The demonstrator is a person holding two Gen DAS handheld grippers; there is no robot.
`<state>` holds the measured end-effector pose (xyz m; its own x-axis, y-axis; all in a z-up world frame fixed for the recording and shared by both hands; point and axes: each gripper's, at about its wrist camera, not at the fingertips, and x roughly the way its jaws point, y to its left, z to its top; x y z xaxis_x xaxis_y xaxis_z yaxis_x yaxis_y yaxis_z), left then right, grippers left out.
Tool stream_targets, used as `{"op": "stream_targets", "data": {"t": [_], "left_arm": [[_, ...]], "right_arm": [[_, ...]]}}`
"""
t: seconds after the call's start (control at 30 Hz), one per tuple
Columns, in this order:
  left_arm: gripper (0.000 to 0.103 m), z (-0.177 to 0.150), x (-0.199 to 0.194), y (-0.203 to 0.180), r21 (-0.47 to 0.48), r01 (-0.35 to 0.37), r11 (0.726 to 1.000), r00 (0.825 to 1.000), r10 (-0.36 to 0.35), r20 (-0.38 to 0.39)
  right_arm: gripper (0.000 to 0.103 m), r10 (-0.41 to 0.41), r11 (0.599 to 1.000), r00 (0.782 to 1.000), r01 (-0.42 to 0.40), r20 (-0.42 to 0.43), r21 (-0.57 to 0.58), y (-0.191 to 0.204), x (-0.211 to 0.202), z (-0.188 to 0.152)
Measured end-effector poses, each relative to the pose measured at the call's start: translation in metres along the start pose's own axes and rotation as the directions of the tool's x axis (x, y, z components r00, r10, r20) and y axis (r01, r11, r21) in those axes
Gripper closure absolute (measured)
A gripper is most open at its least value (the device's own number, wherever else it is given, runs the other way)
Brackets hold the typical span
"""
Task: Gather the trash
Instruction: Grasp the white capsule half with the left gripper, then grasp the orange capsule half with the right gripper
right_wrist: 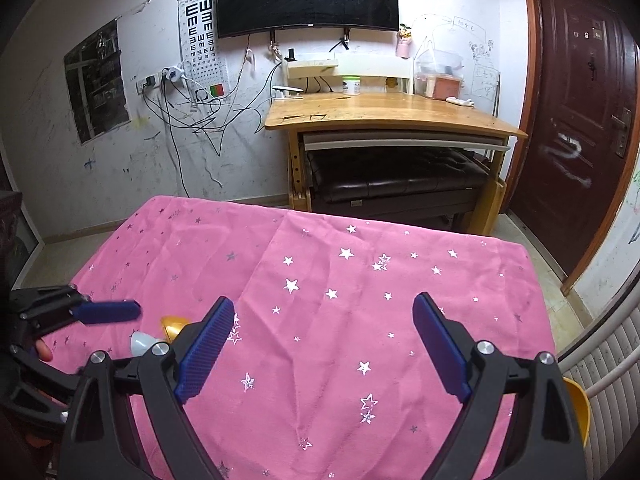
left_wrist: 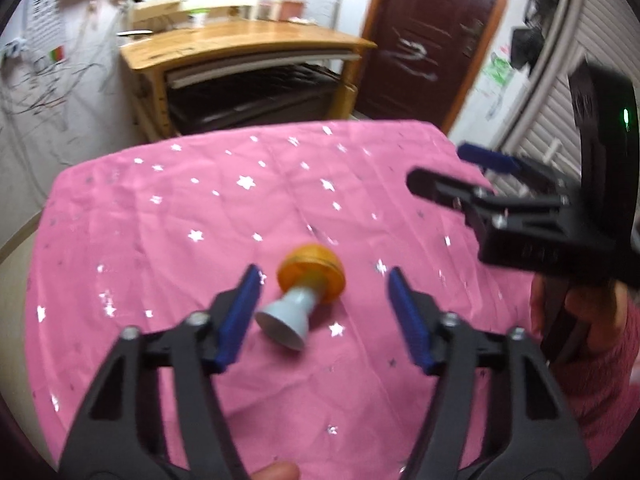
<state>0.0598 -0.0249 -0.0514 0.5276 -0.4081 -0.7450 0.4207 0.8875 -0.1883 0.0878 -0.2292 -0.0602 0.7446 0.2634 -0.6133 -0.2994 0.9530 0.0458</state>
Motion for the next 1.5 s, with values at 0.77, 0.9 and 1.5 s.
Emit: {"op": "stream_targets", "data": {"t": [0.77, 0.9, 1.5], "left_arm": [[0.071, -0.034, 0.005, 0.015, 0.066, 0.006, 0.998, 0.998, -0.002, -0.062], [0.071, -0.039, -0.007, 0.022, 0.049, -0.013, 0.999, 0.999, 0.015, -0.043], [0.071, -0.042, -0.036, 0.054, -0.031, -0.095, 0.995, 0.995, 0.096, 0.019]], "right_arm": [[0.018, 0.058, 0.997, 0.996, -0.062, -0.069, -0.051, 0.036, 0.023, -0.003], [0.018, 0.087, 0.994, 0.993, -0.092, -0.080, -0.066, 0.044, 0.027, -0.003], [0.068, 0.076, 0.981, 0.977, -0.110, -0.200, -0.161, 0.087, 0.071, -0.008]]}}
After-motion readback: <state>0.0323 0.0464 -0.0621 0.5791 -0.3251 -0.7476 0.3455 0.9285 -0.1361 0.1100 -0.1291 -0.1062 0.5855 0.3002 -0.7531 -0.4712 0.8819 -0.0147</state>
